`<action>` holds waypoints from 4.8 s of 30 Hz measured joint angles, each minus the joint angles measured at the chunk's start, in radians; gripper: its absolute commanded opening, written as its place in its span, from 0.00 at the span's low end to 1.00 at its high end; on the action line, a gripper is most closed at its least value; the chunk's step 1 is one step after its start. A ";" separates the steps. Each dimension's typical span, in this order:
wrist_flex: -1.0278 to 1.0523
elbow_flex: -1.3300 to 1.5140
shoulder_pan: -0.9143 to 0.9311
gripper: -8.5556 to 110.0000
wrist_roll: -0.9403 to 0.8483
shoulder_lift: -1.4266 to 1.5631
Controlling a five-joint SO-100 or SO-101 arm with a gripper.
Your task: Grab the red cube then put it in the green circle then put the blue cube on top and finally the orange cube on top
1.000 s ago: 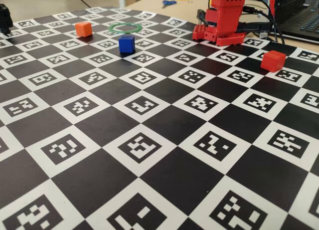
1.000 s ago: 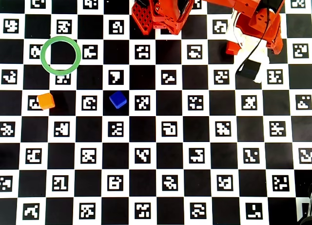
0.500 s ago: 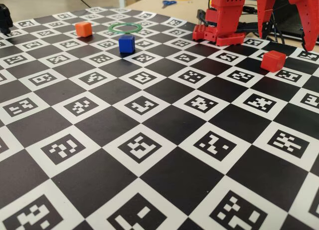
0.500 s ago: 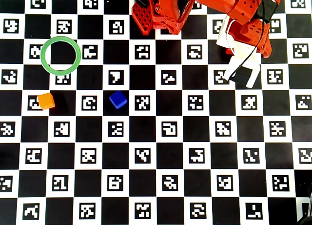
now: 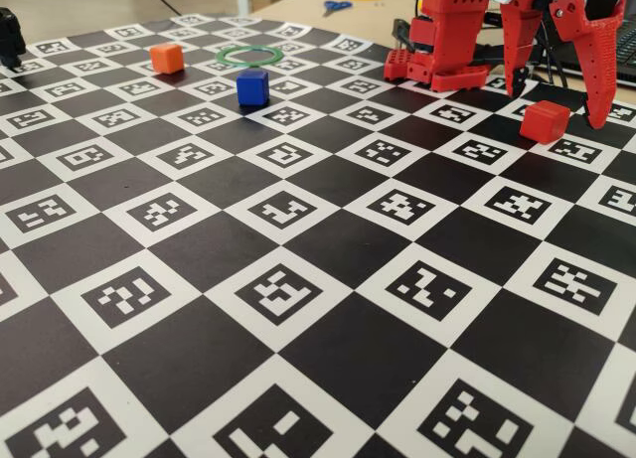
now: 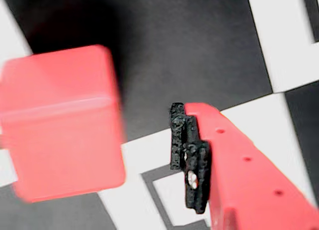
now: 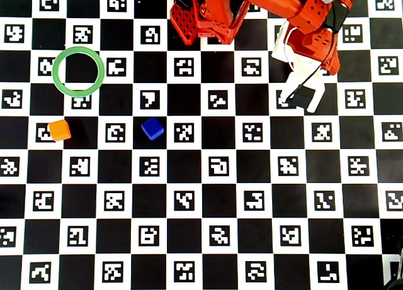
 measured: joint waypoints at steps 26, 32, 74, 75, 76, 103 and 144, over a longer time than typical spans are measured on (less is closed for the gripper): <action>-0.106 0.000 -0.040 0.39 0.049 -0.156; -0.107 -0.005 -0.040 0.27 0.078 -0.160; 0.370 -0.370 0.584 0.09 -0.190 0.037; 0.388 -0.387 0.637 0.09 -0.221 0.046; 0.407 -0.405 0.692 0.09 -0.252 0.055; 0.443 -0.713 1.939 0.08 -0.977 -0.179; 0.155 -0.736 2.378 0.08 -1.190 -0.489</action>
